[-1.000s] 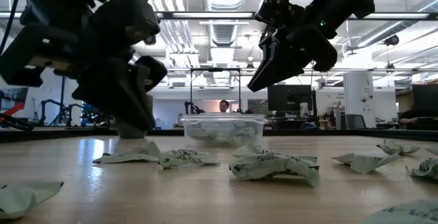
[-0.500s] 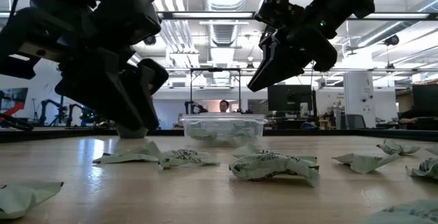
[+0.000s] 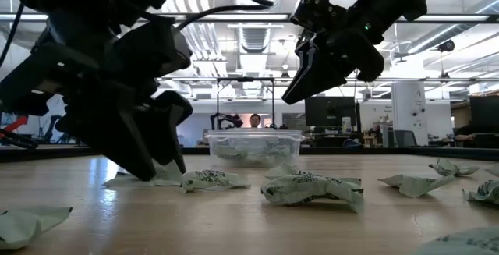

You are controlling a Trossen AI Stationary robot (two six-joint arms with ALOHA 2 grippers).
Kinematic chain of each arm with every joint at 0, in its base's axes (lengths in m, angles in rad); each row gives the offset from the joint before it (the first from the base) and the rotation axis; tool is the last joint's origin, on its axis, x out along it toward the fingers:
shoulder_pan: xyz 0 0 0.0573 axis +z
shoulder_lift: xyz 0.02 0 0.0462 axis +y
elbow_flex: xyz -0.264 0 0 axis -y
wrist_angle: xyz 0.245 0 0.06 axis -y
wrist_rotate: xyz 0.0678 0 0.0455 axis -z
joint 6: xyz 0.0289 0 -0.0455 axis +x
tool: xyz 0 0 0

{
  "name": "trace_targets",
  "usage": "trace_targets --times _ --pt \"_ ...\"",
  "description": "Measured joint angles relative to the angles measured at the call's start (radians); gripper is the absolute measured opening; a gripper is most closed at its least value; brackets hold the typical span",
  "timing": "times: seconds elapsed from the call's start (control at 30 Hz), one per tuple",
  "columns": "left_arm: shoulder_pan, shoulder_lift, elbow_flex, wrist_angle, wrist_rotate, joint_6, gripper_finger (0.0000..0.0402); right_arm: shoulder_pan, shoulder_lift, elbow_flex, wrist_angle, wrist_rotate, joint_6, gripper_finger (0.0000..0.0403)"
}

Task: Pick and place Stevia / Truvia into bins
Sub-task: Put the stevia packet into the bottom transparent container

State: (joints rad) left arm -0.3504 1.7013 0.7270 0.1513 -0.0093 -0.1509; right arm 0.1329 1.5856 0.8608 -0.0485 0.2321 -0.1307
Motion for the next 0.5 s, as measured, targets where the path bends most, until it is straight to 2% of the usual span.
trace_targets --times 0.17,0.5 --pt "0.004 0.013 0.009 0.003 0.001 0.001 0.0188 0.000 0.000 0.000 0.000 0.000 0.000 0.0077" --pt "0.006 0.018 0.009 0.002 0.015 0.035 0.0057 0.000 0.000 0.000 -0.001 0.000 0.000 0.0072"
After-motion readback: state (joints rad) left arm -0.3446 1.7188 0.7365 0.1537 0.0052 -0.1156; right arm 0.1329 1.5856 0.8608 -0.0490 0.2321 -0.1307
